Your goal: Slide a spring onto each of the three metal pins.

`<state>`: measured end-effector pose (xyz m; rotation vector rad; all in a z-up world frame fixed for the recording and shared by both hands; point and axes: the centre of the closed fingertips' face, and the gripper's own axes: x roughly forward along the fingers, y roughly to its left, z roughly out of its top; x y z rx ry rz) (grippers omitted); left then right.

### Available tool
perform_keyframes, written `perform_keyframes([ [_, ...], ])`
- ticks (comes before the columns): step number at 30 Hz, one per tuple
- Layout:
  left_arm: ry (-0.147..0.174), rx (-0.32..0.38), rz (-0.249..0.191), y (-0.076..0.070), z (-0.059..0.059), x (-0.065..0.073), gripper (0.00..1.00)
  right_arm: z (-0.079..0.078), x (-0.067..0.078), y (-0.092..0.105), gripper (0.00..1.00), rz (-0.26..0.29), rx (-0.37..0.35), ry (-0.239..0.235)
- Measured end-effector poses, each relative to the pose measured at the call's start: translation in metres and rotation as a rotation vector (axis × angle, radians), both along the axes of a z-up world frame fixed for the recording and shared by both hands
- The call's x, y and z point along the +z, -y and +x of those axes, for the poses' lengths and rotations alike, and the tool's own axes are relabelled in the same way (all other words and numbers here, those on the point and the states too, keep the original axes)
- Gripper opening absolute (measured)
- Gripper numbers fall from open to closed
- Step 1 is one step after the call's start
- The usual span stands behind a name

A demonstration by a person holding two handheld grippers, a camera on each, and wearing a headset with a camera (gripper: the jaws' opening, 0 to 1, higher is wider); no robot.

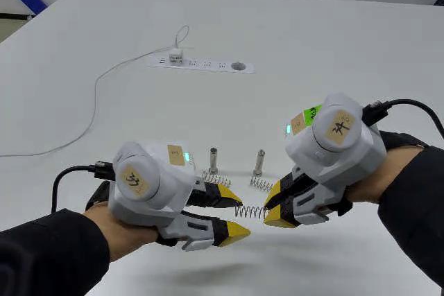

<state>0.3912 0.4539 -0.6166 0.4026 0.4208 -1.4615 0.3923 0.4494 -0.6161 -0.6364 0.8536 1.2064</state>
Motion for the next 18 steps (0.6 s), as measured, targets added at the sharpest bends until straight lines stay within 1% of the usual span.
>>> perform_keyframes([
  [5,0.014,-0.017,0.0,0.0019,-0.0027,0.0009,0.17,-0.0042,-0.0011,-0.0002,0.11,-0.01,0.021,-0.011],
  [9,0.026,-0.032,0.01,0.0012,-0.0039,-0.0012,0.13,-0.0078,-0.0015,-0.0005,0.11,-0.012,0.034,-0.01],
  [14,0.025,-0.039,0.006,0.0013,-0.0053,-0.0008,0.11,-0.0088,-0.0008,-0.0001,0.12,0.008,0.034,-0.011],
  [16,0.02,-0.043,0.001,0.0018,-0.0062,0.0001,0.11,-0.0088,-0.0022,0.0013,0.12,0.017,0.027,-0.021],
  [18,0.018,-0.045,-0.009,0.003,-0.0071,0.0023,0.1,-0.0087,-0.0041,0.0025,0.14,0.018,0.02,-0.024],
])
